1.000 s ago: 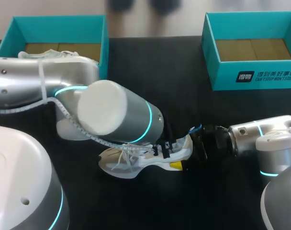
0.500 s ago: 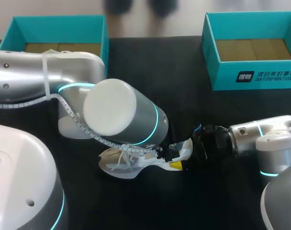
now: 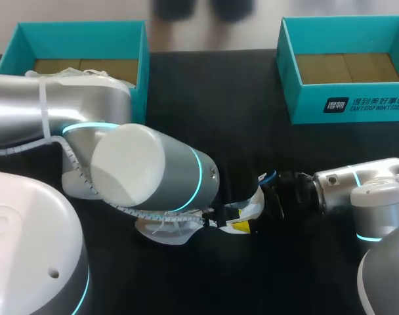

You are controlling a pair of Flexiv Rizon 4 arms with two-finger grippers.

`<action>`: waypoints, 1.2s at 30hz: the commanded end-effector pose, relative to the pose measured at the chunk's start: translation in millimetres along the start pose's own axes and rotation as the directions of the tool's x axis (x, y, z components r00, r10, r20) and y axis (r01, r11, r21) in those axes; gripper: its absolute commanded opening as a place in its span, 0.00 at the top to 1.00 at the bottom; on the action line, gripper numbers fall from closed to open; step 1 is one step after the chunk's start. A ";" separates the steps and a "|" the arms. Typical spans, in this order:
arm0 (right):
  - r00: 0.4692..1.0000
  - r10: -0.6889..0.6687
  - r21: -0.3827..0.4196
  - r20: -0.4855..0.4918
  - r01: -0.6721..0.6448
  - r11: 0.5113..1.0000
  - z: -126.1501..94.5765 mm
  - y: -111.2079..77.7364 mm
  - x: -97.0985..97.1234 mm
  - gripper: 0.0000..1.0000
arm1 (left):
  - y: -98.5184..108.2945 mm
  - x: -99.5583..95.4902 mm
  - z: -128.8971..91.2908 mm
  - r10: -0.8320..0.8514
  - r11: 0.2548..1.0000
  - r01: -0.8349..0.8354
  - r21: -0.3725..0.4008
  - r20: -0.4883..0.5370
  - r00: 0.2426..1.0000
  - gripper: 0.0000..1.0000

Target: Take the shoe out of the shoebox, open the shoe tongue, remove and reinsert the insole, then place the shoe into the shoebox

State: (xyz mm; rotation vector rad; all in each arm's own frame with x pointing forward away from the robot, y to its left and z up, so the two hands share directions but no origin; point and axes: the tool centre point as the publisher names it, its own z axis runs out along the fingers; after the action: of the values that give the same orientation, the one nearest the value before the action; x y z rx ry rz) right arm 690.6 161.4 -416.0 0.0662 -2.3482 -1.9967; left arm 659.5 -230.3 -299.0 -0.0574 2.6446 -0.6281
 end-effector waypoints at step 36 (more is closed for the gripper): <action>1.000 0.001 0.003 0.000 -0.001 1.000 1.3 -0.1 0.6 1.00 | 2.5 -5.2 33.0 -0.033 0.988 0.031 0.149 0.016 0.999 0.42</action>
State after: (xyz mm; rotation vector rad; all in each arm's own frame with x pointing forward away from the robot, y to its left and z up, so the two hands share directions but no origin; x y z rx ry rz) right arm 690.6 161.4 -416.0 0.0662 -2.3482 -1.9967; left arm 675.1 -233.6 -315.9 -0.0575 2.5786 -0.8258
